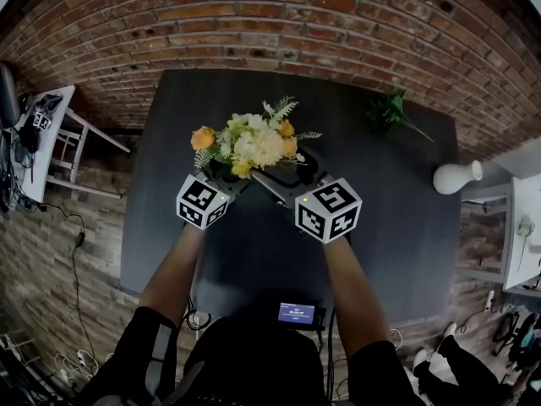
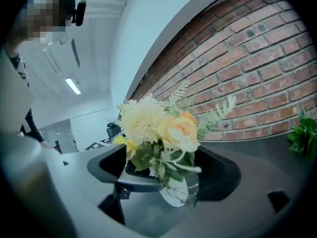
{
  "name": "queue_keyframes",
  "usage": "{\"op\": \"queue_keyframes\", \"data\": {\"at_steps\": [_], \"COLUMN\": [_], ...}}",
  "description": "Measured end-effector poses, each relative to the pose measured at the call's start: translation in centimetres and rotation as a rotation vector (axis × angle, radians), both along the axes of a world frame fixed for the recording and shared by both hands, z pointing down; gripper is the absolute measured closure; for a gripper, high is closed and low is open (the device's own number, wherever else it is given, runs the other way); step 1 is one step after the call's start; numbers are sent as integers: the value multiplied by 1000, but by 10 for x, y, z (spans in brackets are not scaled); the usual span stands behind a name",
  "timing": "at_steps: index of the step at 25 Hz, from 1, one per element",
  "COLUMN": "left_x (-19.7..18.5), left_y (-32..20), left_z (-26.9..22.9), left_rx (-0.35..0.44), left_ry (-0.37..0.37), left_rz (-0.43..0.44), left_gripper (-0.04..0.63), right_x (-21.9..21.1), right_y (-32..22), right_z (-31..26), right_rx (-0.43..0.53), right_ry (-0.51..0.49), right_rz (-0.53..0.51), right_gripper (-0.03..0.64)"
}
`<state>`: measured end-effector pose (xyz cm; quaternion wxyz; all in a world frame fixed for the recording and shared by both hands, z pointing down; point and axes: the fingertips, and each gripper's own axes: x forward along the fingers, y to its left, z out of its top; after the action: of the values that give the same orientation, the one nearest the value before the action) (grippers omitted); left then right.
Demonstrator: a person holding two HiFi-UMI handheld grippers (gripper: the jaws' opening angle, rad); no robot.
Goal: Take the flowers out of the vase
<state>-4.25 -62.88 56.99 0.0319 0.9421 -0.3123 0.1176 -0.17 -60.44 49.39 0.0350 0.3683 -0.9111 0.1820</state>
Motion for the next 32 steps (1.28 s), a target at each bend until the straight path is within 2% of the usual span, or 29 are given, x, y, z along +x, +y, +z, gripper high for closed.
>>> {"op": "queue_keyframes", "data": {"at_steps": [2, 7, 12, 15, 18, 24, 32], "left_x": [0, -1, 2, 1, 0, 2, 3], "left_y": [-1, -1, 0, 0, 0, -1, 1], "left_z": [1, 1, 0, 1, 1, 1, 1], "left_rx": [0, -4, 2, -1, -1, -3, 0], "left_ry": [-1, -2, -16, -15, -12, -16, -31], "left_rz": [-1, -3, -5, -12, -15, -28, -34], "left_gripper": [298, 299, 299, 299, 299, 299, 299], "right_x": [-10, -25, -28, -19, -11, -8, -8], "right_y": [-3, -9, -12, -12, -13, -12, -8], "right_z": [1, 8, 0, -3, -1, -4, -24], "right_rx": [-3, -17, 29, 62, 70, 93, 126], "right_ry": [8, -2, -13, 10, 28, 59, 42], "right_rz": [-23, -21, 7, 55, 92, 111, 105], "right_gripper": [215, 216, 219, 363, 475, 544, 564]}}
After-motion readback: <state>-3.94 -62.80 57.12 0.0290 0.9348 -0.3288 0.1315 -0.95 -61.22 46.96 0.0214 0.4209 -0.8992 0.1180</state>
